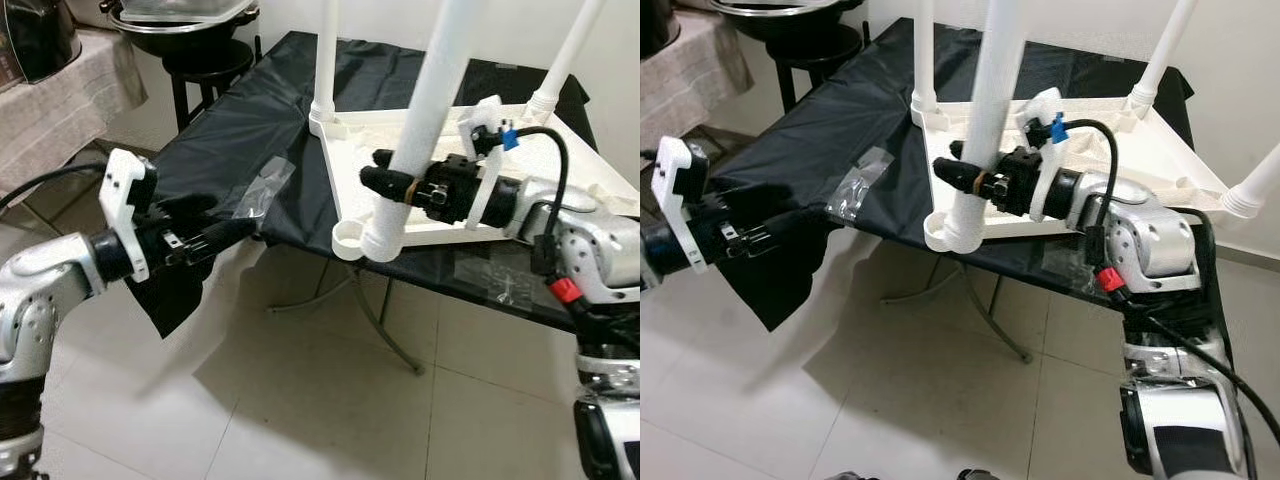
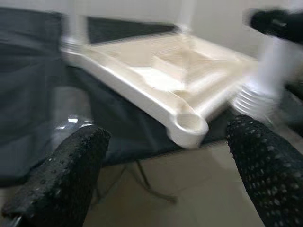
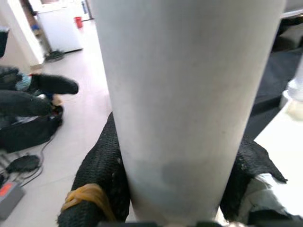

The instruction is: Building children table

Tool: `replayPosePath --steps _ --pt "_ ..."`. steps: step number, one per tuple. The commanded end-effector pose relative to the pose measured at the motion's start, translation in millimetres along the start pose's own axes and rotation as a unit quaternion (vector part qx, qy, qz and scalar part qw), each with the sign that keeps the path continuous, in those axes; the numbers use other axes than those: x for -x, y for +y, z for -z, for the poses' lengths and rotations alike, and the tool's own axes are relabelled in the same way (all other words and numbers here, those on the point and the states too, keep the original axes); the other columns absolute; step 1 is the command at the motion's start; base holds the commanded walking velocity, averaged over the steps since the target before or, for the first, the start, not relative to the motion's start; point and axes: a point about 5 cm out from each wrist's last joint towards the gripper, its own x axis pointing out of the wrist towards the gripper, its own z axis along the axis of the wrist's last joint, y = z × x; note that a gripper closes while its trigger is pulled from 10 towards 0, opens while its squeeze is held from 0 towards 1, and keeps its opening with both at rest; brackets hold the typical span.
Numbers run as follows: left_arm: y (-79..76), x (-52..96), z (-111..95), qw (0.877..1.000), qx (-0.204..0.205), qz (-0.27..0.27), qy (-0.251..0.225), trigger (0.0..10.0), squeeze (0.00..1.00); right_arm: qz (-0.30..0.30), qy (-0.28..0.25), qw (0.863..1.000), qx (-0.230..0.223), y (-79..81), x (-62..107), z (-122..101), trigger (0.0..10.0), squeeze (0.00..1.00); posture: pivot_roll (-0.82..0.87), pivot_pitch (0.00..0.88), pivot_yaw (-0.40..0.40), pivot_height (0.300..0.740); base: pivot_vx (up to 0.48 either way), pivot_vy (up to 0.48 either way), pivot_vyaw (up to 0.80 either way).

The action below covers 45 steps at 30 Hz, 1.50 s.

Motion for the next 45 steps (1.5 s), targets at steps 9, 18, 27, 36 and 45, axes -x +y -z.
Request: replayPosePath --steps 9,18,27,36,45 --pt "-80.9 -21.5 78 0.988 0.107 -0.111 0.005 10.0 0.00 0.095 -0.015 0.995 -0.004 44.2 1.6 42 10.0 0.00 -0.04 0.201 -0.059 0.740 0.000 0.000 0.00" --pt "-88.2 -27.1 85 0.991 0.075 -0.115 0.009 10.0 0.00 0.195 -0.011 0.980 -0.029 62.8 6.1 76 10.0 0.00 -0.05 0.174 -0.038 0.740 0.000 0.290 0.00" --pt "-92.5 -33.9 84 0.991 0.064 -0.117 0.001 10.0 0.00 0.185 -0.022 0.982 -0.035 78.5 -14.2 76 10.0 0.00 -0.05 0.149 -0.015 0.740 0.000 0.480 -0.25" --pt "-90.6 -40.9 75 0.993 0.032 -0.108 -0.017 10.0 0.00 0.191 -0.031 0.981 -0.033 83.4 -23.7 74 10.0 0.00 -0.05 0.128 0.006 0.740 0.000 0.290 -0.75" --pt "-89.5 -47.3 61 0.996 0.005 -0.087 -0.036 10.0 0.00 0.208 -0.064 0.976 -0.011 71.1 -25.9 58 10.0 0.00 -0.04 0.124 0.010 0.740 0.000 0.000 -0.71"
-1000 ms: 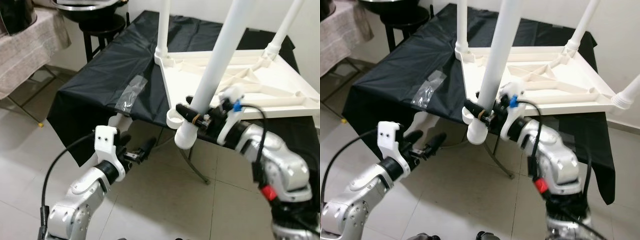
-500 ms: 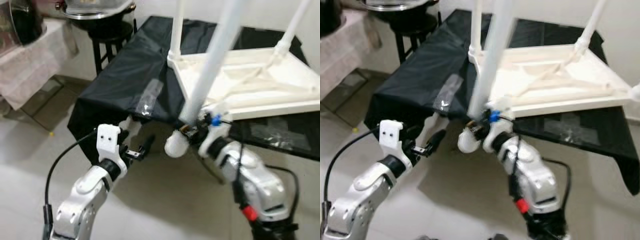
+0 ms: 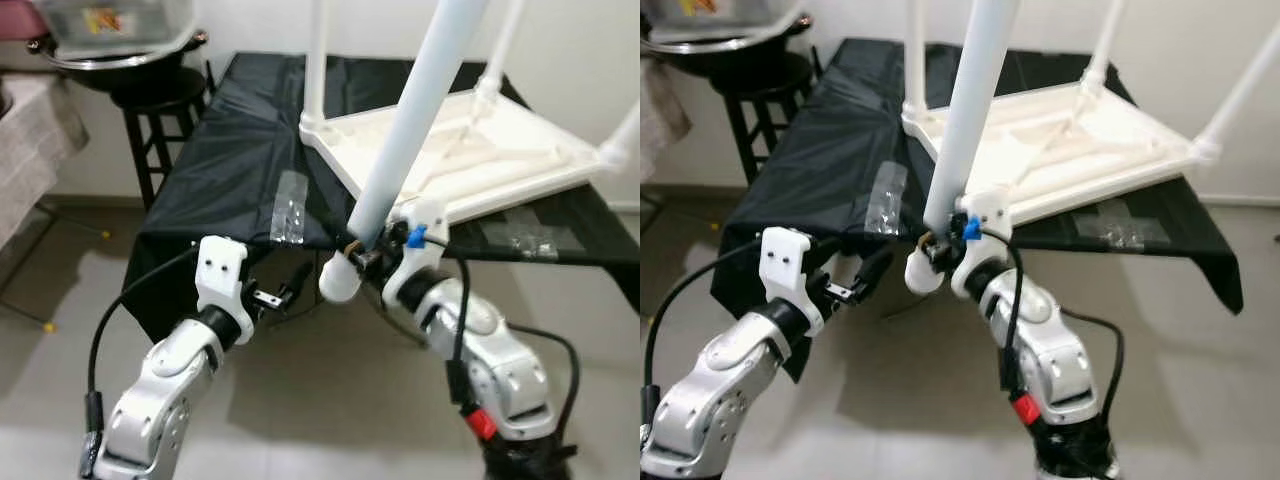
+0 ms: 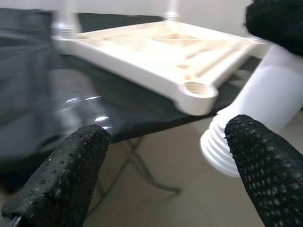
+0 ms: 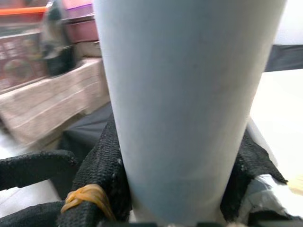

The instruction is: Building children table

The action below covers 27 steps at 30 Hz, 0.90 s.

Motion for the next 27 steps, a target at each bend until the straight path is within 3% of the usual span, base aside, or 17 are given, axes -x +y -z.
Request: replayPosePath --steps 1,13,21,23,27 --pt "-1.7 -4.7 -5 1.000 0.000 0.012 -0.012 10.0 0.00 0.012 -0.018 1.000 0.014 -5.0 -2.4 -7 10.0 0.00 -0.04 0.125 0.009 0.740 0.000 0.000 0.00" --pt "0.8 -16.2 -21 0.999 0.012 0.014 -0.044 10.0 0.00 -0.012 -0.024 0.999 0.024 3.6 -10.9 -14 10.0 0.00 -0.04 0.133 0.006 0.740 0.310 0.000 -0.49" --pt "5.7 -13.7 -19 0.999 0.011 0.006 -0.039 10.0 0.00 -0.023 -0.028 0.999 0.022 3.1 -13.0 -16 10.0 0.00 -0.03 0.141 0.001 0.740 0.312 0.000 0.00" --pt "8.5 -12.1 -16 0.999 0.012 0.001 -0.035 10.0 0.00 -0.034 -0.030 0.999 0.023 2.6 -14.0 -18 10.0 0.00 -0.04 0.143 0.002 0.740 0.292 0.000 0.00" --pt "15.0 -0.4 1 1.000 0.021 -0.016 -0.011 10.0 0.00 -0.110 -0.044 0.993 0.023 0.0 -15.6 -37 10.0 0.00 -0.05 0.172 -0.003 0.740 0.000 0.000 0.00"
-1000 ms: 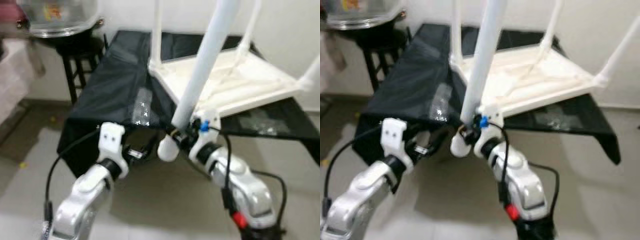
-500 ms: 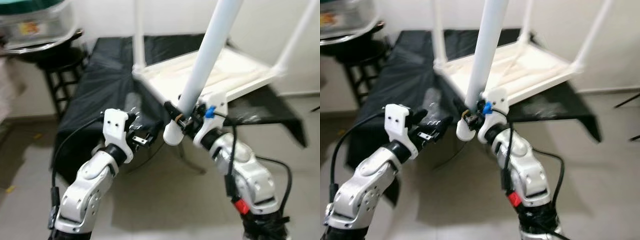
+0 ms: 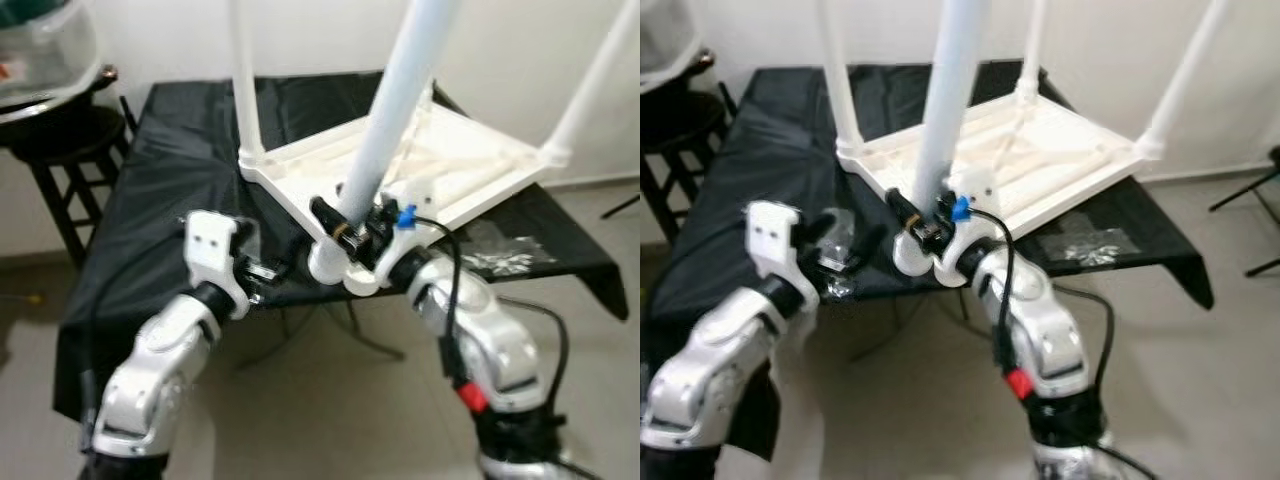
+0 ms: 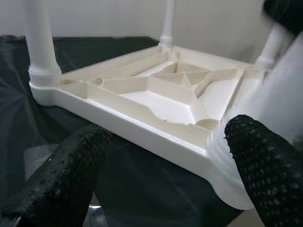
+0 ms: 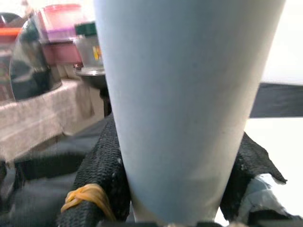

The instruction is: Building children table

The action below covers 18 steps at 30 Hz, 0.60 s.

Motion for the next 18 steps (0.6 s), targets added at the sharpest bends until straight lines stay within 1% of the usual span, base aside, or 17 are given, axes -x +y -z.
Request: replayPosePath --steps 1,2,3,4,6,7,8,9,10,11,12,13,14,16,17,18 --pt "-3.7 12.9 21 1.000 0.002 0.007 0.027 10.0 0.00 -0.065 -0.014 0.998 -0.013 -5.5 5.2 -14 10.0 0.00 -0.05 0.184 -0.008 0.740 0.000 0.000 0.00" --pt "-3.7 12.9 21 1.000 0.002 0.007 0.027 10.0 0.00 -0.065 -0.014 0.998 -0.013 -5.5 5.2 -14 10.0 0.00 -0.05 0.184 -0.008 0.740 0.000 0.000 0.00" --pt "-5.1 18.5 27 0.999 0.000 0.009 0.035 10.0 0.00 -0.095 -0.017 0.995 -0.015 -6.9 6.9 -20 10.0 0.00 -0.05 0.184 -0.008 0.740 0.000 0.000 0.00" --pt "-7.5 23.4 31 0.999 -0.002 0.012 0.038 10.0 0.00 -0.109 -0.021 0.994 -0.008 -10.8 8.9 -27 10.0 0.00 -0.04 0.199 -0.013 0.740 0.000 0.000 0.00" --pt "-9.0 25.5 32 0.999 -0.002 0.014 0.039 10.0 0.00 -0.112 -0.023 0.993 -0.002 -13.4 10.1 -30 10.0 0.00 -0.04 0.199 -0.013 0.740 0.000 0.000 0.00" --pt "-8.4 28.8 31 0.999 -0.001 0.006 0.038 10.0 0.00 -0.119 -0.006 0.993 0.026 -23.6 10.6 -32 10.0 0.00 -0.04 0.229 -0.023 0.740 0.000 0.000 0.00" --pt "-8.1 31.1 31 0.999 0.000 0.000 0.037 10.0 0.00 -0.124 0.008 0.991 0.045 -31.1 11.6 -35 10.0 0.00 -0.04 0.234 -0.024 0.740 0.000 0.000 0.00" --pt "-8.1 31.1 31 0.999 0.000 0.000 0.037 10.0 0.00 -0.124 0.008 0.991 0.045 -31.1 11.6 -35 10.0 0.00 -0.04 0.234 -0.024 0.740 0.000 0.000 0.00" --pt "-7.9 32.5 28 0.999 -0.006 -0.001 0.032 10.0 0.00 -0.150 0.023 0.986 0.074 -35.9 13.4 -35 10.0 0.00 -0.04 0.261 -0.026 0.740 0.000 0.000 0.00" --pt "-8.3 32.9 24 0.999 -0.025 0.007 0.026 10.0 0.00 -0.185 0.030 0.978 0.088 -39.4 15.7 -36 10.0 0.00 -0.04 0.283 -0.029 0.740 0.000 0.000 0.00" --pt "-8.3 32.9 24 0.999 -0.025 0.007 0.026 10.0 0.00 -0.185 0.030 0.978 0.088 -39.4 15.7 -36 10.0 0.00 -0.04 0.283 -0.029 0.740 0.000 0.000 0.00" --pt "-9.9 32.5 20 0.999 -0.043 0.021 0.021 10.0 0.00 -0.215 0.034 0.971 0.098 -42.0 17.2 -35 10.0 0.00 -0.04 0.296 -0.029 0.740 0.000 0.000 0.00" --pt "-11.3 31.9 17 0.998 -0.047 0.035 0.013 10.0 0.00 -0.240 0.039 0.964 0.104 -45.6 16.8 -35 10.0 0.00 -0.03 0.315 -0.027 0.740 0.000 0.000 0.00" --pt "-11.3 31.9 17 0.998 -0.047 0.035 0.013 10.0 0.00 -0.240 0.039 0.964 0.104 -45.6 16.8 -35 10.0 0.00 -0.03 0.315 -0.027 0.740 0.000 0.000 0.00" --pt "-12.9 32.5 14 0.998 -0.045 0.048 0.003 10.0 0.00 -0.255 0.038 0.960 0.104 -48.7 15.6 -37 10.0 0.00 -0.03 0.327 -0.025 0.740 0.000 0.000 0.00" --pt "-12.9 32.5 14 0.998 -0.045 0.048 0.003 10.0 0.00 -0.255 0.038 0.960 0.104 -48.7 15.6 -37 10.0 0.00 -0.03 0.327 -0.025 0.740 0.000 0.000 0.00"
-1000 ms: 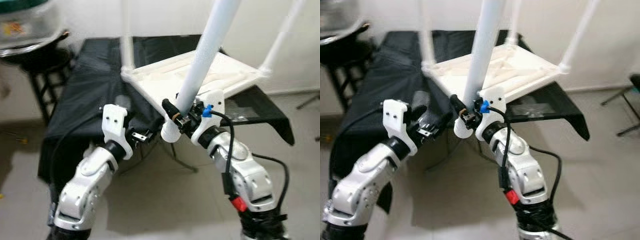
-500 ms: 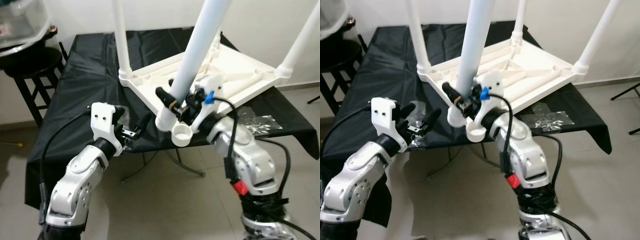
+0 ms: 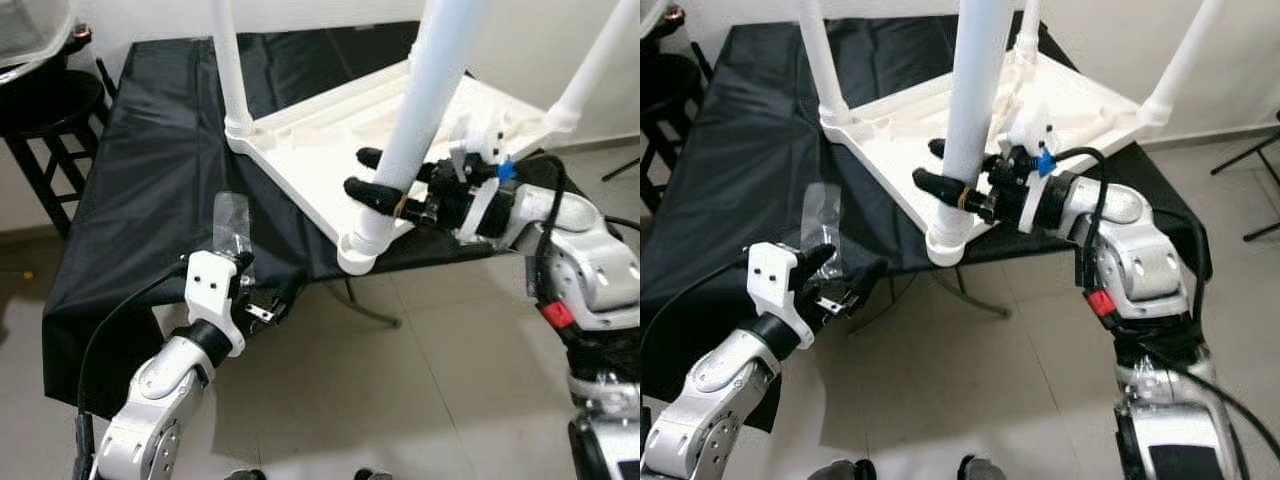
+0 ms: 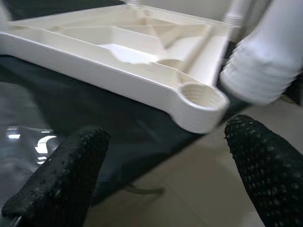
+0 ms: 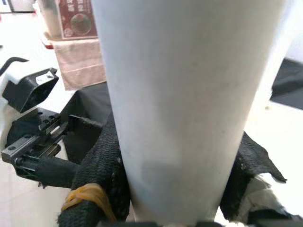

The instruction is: Building children table

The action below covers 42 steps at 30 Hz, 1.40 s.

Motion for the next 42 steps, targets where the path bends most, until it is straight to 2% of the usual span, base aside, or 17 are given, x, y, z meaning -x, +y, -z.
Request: replayPosePath --steps 1,2,3,4,5,7,10,17,19,25,32,42 --pt "-5.6 2.8 -6 0.999 -0.002 0.037 -0.015 10.0 0.00 -0.028 -0.017 0.999 0.014 -5.1 0.4 -11 10.0 0.00 -0.03 0.348 -0.022 0.740 0.000 0.000 0.00" --pt "-5.6 2.8 -6 0.999 -0.002 0.037 -0.015 10.0 0.00 -0.028 -0.017 0.999 0.014 -5.1 0.4 -11 10.0 0.00 -0.03 0.348 -0.022 0.740 0.000 0.000 0.00" --pt "-11.5 4.9 -10 0.997 0.006 0.072 -0.024 10.0 0.00 -0.051 -0.040 0.998 -0.007 -12.6 4.4 -20 10.0 0.00 -0.03 0.385 -0.018 0.740 0.000 0.000 0.00" --pt "-11.5 4.9 -10 0.997 0.006 0.072 -0.024 10.0 0.00 -0.051 -0.040 0.998 -0.007 -12.6 4.4 -20 10.0 0.00 -0.03 0.385 -0.018 0.740 0.000 0.000 0.00" --pt "-15.9 8.0 -14 0.994 0.010 0.101 -0.032 10.0 0.00 -0.057 -0.049 0.997 -0.016 -21.3 8.9 -26 10.0 0.00 -0.03 0.401 -0.014 0.740 0.000 0.000 0.00" --pt "-15.9 8.0 -14 0.994 0.010 0.101 -0.032 10.0 0.00 -0.057 -0.049 0.997 -0.016 -21.3 8.9 -26 10.0 0.00 -0.03 0.401 -0.014 0.740 0.000 0.000 0.00" --pt "-20.7 17.8 -22 0.991 0.015 0.128 -0.042 10.0 0.00 -0.044 -0.038 0.998 -0.003 -37.0 11.0 -27 10.0 0.00 -0.02 0.434 -0.004 0.740 0.000 0.000 0.00" --pt "-23.2 20.0 -23 0.991 0.014 0.124 -0.041 10.0 0.00 -0.083 -0.037 0.996 0.012 -37.4 2.6 -29 10.0 0.00 -0.01 0.440 0.001 0.740 0.000 0.000 0.00" --pt "-22.6 20.8 -24 0.992 0.013 0.120 -0.040 10.0 0.00 -0.122 -0.034 0.992 0.029 -37.0 -4.2 -35 10.0 0.00 -0.01 0.444 0.003 0.740 0.000 0.000 0.00" --pt "-21.9 21.1 -24 0.992 0.013 0.123 -0.038 10.0 0.00 -0.183 -0.016 0.981 0.063 -39.5 -16.9 -51 10.0 0.00 -0.01 0.445 0.003 0.740 0.000 0.000 0.00" --pt "-22.3 19.3 -24 0.992 0.010 0.124 -0.038 10.0 0.00 -0.207 0.004 0.976 0.072 -39.9 -20.8 -55 10.0 0.00 -0.02 0.447 0.001 0.740 0.000 0.000 0.00" --pt "-22.0 16.7 -24 0.992 0.006 0.121 -0.041 10.0 0.00 -0.208 0.021 0.976 0.063 -44.5 -21.5 -51 10.0 0.00 -0.03 0.452 -0.006 0.740 0.000 0.000 0.00"
